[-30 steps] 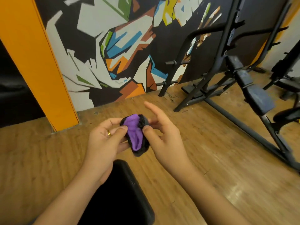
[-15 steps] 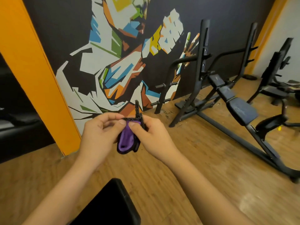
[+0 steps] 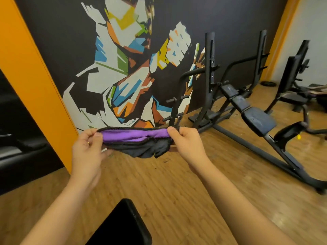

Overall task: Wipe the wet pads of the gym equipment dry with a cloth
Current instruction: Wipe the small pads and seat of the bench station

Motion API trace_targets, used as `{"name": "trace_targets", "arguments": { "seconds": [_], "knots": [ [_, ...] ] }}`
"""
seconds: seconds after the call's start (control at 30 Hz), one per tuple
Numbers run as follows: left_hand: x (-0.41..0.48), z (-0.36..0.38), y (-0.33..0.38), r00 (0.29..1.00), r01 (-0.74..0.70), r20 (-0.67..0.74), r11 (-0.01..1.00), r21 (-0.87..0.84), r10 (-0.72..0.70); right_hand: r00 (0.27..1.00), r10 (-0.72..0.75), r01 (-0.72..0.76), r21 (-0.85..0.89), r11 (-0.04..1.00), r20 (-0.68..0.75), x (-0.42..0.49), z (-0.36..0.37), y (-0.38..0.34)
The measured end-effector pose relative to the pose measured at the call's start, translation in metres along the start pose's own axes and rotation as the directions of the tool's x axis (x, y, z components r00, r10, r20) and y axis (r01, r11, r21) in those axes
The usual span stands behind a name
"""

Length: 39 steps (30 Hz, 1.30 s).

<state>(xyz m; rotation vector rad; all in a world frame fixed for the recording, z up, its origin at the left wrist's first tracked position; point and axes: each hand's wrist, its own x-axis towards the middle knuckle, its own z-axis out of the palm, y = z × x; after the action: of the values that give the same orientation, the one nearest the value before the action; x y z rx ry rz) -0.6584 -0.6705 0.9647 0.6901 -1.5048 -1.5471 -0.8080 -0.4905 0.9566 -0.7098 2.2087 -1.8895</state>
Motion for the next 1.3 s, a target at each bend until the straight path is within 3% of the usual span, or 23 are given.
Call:
{"name": "trace_targets", "arguments": {
  "seconds": [0.07, 0.17, 0.37, 0.53, 0.63, 0.7, 0.83, 0.93, 1.07, 1.17, 1.24, 1.3],
  "knots": [
    [-0.004, 0.004, 0.001, 0.997, 0.07, -0.034, 0.992, -0.102, -0.073, 0.993, 0.114, -0.109, 0.115, 0.987, -0.037, -0.002, -0.008, 0.005],
    [-0.007, 0.01, 0.004, 0.991, 0.126, -0.027, 0.978, -0.165, -0.132, 0.991, 0.13, -0.125, 0.157, 0.98, -0.019, -0.009, -0.016, 0.01],
    [-0.01, 0.024, 0.015, 0.989, 0.124, 0.098, 0.987, -0.103, -0.114, 0.986, 0.111, -0.136, 0.203, 0.97, 0.128, -0.012, -0.02, 0.011],
    [-0.001, 0.025, 0.017, 0.993, 0.055, 0.106, 0.994, -0.092, -0.045, 0.98, 0.049, -0.009, 0.204, 0.979, -0.192, -0.005, -0.024, 0.001],
    [-0.004, 0.029, 0.013, 0.998, 0.005, 0.064, 0.999, -0.038, -0.002, 0.971, -0.017, 0.063, 0.189, 0.98, -0.238, -0.005, -0.019, -0.011],
    [-0.005, 0.028, 0.011, 0.997, 0.02, 0.081, 0.999, -0.034, -0.017, 0.973, -0.059, 0.091, 0.14, 0.986, -0.222, -0.006, -0.017, -0.016],
    [-0.001, 0.016, 0.011, 0.963, 0.086, 0.25, 0.994, 0.061, -0.098, 0.972, -0.125, 0.105, -0.108, 0.989, -0.197, 0.001, -0.031, -0.023],
    [-0.006, 0.016, 0.008, 0.978, -0.015, 0.208, 0.994, 0.112, -0.009, 0.977, -0.126, 0.096, -0.172, 0.98, -0.173, 0.002, -0.035, -0.023],
    [-0.013, 0.022, 0.001, 0.953, -0.046, 0.301, 0.974, 0.221, -0.023, 0.986, -0.13, 0.099, -0.26, 0.96, -0.104, 0.0, -0.025, -0.025],
    [-0.011, 0.008, 0.003, 0.938, -0.196, 0.339, 0.918, 0.345, 0.073, 0.979, -0.185, 0.136, -0.401, 0.906, -0.085, 0.006, -0.039, -0.032],
    [-0.006, -0.006, 0.004, 0.926, -0.251, 0.365, 0.881, 0.402, 0.098, 0.987, -0.156, 0.117, -0.48, 0.869, -0.04, 0.011, -0.055, -0.033],
    [-0.007, -0.013, 0.009, 0.929, -0.19, 0.368, 0.91, 0.368, 0.045, 0.999, -0.019, 0.035, -0.494, 0.869, 0.037, 0.012, -0.06, -0.03]
  ]
}}
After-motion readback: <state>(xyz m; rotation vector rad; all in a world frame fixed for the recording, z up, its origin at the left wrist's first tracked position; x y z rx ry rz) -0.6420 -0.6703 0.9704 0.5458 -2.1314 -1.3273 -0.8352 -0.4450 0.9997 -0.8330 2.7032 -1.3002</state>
